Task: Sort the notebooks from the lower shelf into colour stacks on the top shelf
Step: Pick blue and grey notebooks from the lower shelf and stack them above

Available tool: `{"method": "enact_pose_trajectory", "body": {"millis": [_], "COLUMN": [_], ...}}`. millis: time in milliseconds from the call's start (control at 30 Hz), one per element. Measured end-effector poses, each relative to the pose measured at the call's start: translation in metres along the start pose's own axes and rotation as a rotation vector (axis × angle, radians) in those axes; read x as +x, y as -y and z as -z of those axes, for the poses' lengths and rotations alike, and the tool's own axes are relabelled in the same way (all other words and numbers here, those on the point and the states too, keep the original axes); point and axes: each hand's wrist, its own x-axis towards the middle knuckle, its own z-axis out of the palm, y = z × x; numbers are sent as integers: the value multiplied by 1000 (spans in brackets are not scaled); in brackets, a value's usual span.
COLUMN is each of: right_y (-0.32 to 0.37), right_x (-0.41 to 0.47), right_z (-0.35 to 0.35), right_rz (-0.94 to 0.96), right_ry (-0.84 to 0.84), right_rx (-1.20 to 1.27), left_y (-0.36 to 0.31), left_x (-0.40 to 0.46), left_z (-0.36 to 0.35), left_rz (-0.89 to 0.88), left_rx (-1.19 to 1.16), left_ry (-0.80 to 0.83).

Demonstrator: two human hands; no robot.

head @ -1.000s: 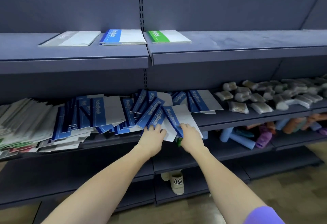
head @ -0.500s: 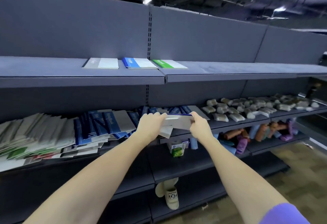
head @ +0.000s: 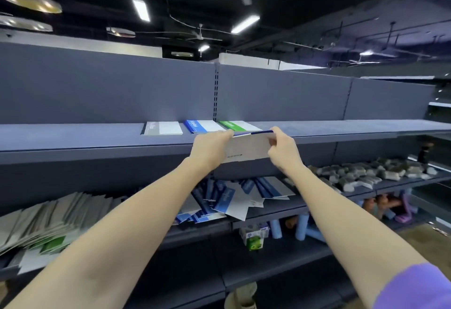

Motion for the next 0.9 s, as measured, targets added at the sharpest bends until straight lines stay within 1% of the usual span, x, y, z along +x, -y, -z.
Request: {"method": "enact_pose_trajectory", "body": {"millis": [133,300,433,567,733,900], "right_y": [22,31,27,18,8,-7], "right_x": [20,49,74,98,132,158], "right_z": [15,16,-1,-25,-47,-71], "right_rz": [95,135,169,148,98,146], "right_ry": [-91,-290,-294,-330,-360,-310], "right_rx": [56,217,202,237,307,284], "left_y": [8,15,25,40,67,83], "left_x": [25,51,64,78,106,120], "left_z": [27,44,39,28,17,-16], "left_rz": [19,69,131,203,268,252], "left_rx": [-2,-56,-74,-85,-38,108], "left_ry": [-98,-224,-257,-302,-268,-225]}}
